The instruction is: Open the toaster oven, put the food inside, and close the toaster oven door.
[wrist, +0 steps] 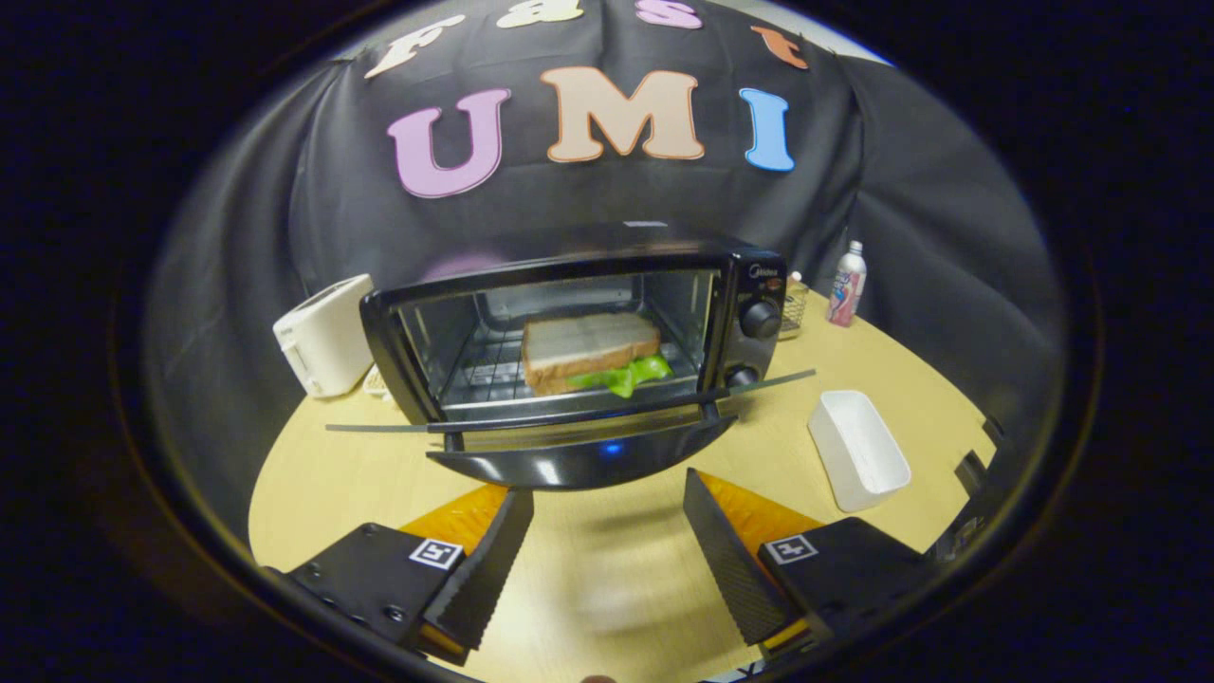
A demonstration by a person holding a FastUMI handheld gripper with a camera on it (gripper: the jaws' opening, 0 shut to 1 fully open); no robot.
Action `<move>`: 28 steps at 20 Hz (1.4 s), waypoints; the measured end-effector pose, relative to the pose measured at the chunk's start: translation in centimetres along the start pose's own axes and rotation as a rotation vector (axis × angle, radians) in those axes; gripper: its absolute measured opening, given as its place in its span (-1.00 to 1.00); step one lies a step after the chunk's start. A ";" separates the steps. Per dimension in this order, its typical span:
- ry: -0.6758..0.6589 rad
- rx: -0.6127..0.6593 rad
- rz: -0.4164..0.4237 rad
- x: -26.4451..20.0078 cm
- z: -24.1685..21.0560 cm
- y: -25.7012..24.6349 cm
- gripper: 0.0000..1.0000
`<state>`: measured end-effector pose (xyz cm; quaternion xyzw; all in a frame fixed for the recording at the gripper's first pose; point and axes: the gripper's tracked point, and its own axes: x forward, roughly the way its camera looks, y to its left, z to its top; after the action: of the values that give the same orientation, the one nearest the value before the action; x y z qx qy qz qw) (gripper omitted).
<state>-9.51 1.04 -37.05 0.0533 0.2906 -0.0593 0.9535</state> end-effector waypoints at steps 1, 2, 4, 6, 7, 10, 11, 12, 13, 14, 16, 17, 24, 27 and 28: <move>-0.007 0.005 0.003 0.3 0.7 0.2 0.98; -0.019 0.010 0.005 1.0 0.7 0.6 0.98; -0.039 0.019 0.008 1.9 1.9 1.1 0.98; -0.056 0.031 0.015 2.7 3.0 1.7 0.98; -0.064 0.038 0.018 3.0 3.5 1.9 0.98; -0.092 0.060 0.020 3.9 5.4 2.1 0.98; -0.099 0.065 0.021 4.1 5.7 2.1 0.98; -0.105 0.071 0.019 4.2 6.1 2.0 0.98; -0.112 0.079 0.016 4.3 6.4 1.8 0.98; -0.116 0.089 0.016 4.4 6.7 1.7 0.98; -0.121 0.098 0.017 4.3 6.8 1.6 0.98; -0.122 0.096 0.013 4.2 6.8 1.5 0.98; -0.174 0.072 0.003 1.5 8.9 0.6 0.97; -0.237 0.058 0.006 -0.3 12.1 0.7 0.97; -0.261 0.053 0.007 -0.9 13.5 0.7 0.97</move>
<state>-2.77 -0.03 -25.40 0.0713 0.1622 -0.0702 0.9817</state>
